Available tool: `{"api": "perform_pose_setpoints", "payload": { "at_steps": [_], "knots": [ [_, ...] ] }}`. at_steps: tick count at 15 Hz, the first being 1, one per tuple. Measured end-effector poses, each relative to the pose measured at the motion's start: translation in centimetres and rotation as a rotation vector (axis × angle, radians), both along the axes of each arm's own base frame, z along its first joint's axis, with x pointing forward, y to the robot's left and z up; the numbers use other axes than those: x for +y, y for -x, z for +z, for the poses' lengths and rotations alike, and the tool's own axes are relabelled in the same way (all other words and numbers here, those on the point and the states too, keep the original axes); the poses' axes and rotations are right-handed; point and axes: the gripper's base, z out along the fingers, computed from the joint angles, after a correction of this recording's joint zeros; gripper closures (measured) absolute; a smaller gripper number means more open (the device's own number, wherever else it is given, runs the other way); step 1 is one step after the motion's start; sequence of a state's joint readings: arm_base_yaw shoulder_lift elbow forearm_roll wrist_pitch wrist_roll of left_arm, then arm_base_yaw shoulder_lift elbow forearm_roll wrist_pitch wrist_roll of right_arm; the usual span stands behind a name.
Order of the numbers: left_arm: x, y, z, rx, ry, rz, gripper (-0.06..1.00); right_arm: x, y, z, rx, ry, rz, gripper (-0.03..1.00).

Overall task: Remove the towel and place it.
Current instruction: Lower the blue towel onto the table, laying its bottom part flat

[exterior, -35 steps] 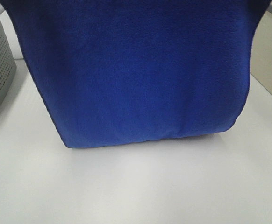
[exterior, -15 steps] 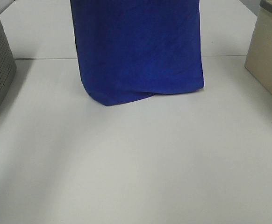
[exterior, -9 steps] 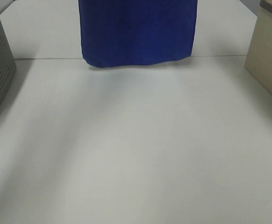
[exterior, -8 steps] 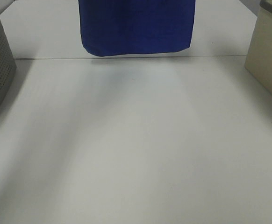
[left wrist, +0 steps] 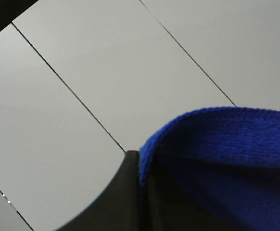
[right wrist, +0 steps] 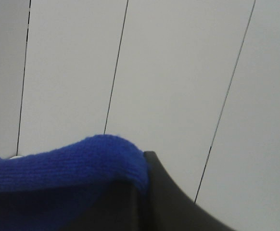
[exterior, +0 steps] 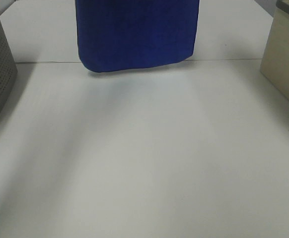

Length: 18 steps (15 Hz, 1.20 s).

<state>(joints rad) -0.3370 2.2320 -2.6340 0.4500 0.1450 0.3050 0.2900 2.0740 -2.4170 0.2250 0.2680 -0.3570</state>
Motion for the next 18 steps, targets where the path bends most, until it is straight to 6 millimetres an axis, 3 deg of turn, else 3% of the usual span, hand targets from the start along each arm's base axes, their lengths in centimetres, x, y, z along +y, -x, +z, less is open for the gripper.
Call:
{"api": "perform_pose_setpoints", "payload": {
  "at_steps": [7,10,14,18],
  "knots": [
    [1.1,-0.5,-0.3,0.001,-0.017,0.031,0.94,0.0,0.0,-0.1,0.014,0.006,0.003,0.95],
    [0.6,-1.1,-0.9,-0.037,-0.023,0.008,0.94,0.0,-0.3,-0.1,-0.023,-0.013,-0.006,0.95],
    [0.2,-2.2,-2.6,-0.021,-0.048,0.011,0.94,0.4,-1.7,-2.0,0.004,-0.021,-0.005,0.95],
    [0.2,-2.3,-2.8,-0.018,-0.052,0.011,0.94,0.2,-2.2,-2.8,0.048,-0.018,-0.003,0.95]
  ]
}}
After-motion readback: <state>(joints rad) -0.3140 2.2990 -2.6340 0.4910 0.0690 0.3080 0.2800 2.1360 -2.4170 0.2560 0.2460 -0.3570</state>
